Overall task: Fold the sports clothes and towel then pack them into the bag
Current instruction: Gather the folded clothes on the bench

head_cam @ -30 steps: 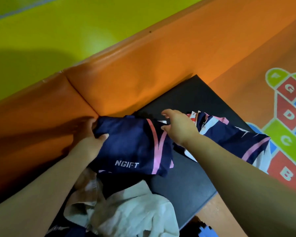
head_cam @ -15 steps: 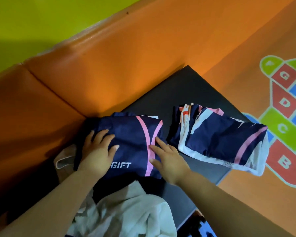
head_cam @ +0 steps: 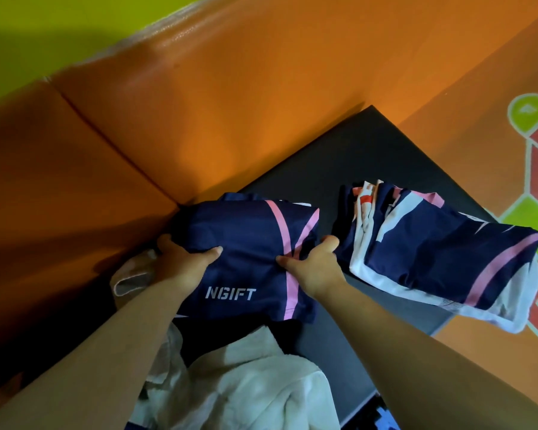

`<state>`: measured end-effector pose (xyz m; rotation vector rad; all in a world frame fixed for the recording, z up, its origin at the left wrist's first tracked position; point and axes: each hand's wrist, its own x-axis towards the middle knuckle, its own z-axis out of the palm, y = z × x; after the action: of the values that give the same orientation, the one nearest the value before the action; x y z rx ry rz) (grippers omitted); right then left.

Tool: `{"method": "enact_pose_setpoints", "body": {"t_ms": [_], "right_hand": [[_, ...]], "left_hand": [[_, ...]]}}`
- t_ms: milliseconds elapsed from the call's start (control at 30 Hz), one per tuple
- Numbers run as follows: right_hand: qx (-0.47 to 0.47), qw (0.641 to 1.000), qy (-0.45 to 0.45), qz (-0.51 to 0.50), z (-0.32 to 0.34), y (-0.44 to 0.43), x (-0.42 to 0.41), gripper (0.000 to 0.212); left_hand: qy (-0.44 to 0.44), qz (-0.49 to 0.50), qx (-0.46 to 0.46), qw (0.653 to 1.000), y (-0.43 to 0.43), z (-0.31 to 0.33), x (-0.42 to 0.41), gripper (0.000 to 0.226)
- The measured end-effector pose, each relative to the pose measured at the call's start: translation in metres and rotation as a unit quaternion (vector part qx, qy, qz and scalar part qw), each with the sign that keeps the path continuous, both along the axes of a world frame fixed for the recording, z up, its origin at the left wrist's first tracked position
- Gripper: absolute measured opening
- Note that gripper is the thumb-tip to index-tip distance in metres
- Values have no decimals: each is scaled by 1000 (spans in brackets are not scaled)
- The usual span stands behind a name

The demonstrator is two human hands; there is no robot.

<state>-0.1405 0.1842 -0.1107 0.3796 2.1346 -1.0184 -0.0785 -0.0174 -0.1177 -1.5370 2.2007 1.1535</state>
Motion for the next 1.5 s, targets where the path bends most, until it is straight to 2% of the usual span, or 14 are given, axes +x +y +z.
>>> {"method": "enact_pose_setpoints", "body": {"t_ms": [100, 233, 300, 400, 600, 667, 767, 833, 967, 1067, 1267, 1367, 1433, 1500], "right_hand": [[-6, 999, -35, -2, -2, 2, -4, 66], [22, 999, -31, 35, -2, 2, -3, 36], [30, 999, -30, 32, 1, 1, -3, 41], [105, 993, -18, 46, 4, 1, 0, 66], [18, 999, 39, -5, 15, 12, 9, 48], [30, 997, 68, 17, 17, 15, 11, 49], [49, 991, 112, 62, 21, 15, 13, 58], [66, 981, 141, 112, 27, 12, 16, 71], [97, 952, 163, 242, 49, -9, 30, 97], [112, 919, 152, 347, 56, -28, 49, 112], [224, 886, 157, 376, 38, -40, 62, 142], [244, 886, 181, 350, 28, -46, 66, 139], [250, 885, 205, 336, 22, -48, 67, 127], [256, 876, 234, 334, 16, -48, 67, 112]], "left_hand": [[-35, -15, 28, 999, -3, -6, -2, 110], [-51, -29, 64, 996, 1, -4, -2, 83], [-43, -10, 109, 993, 2, -2, -1, 78], [-38, 10, 145, 989, 7, -1, 2, 79], [26, 64, 295, 953, 19, 1, 4, 48], [84, 104, 311, 941, 23, 3, 6, 19], [129, 101, 344, 925, 29, 14, 14, 13], [140, 97, 345, 923, 32, 18, 19, 15], [131, 54, 273, 951, 37, 18, 20, 37], [110, -16, 246, 963, 43, 27, 19, 27], [65, -8, 299, 952, 44, 45, 17, 26], [62, -61, 284, 955, 41, 48, 17, 21], [73, -95, 297, 947, 37, 50, 22, 7], [75, -126, 285, 947, 33, 50, 31, 7]]}}
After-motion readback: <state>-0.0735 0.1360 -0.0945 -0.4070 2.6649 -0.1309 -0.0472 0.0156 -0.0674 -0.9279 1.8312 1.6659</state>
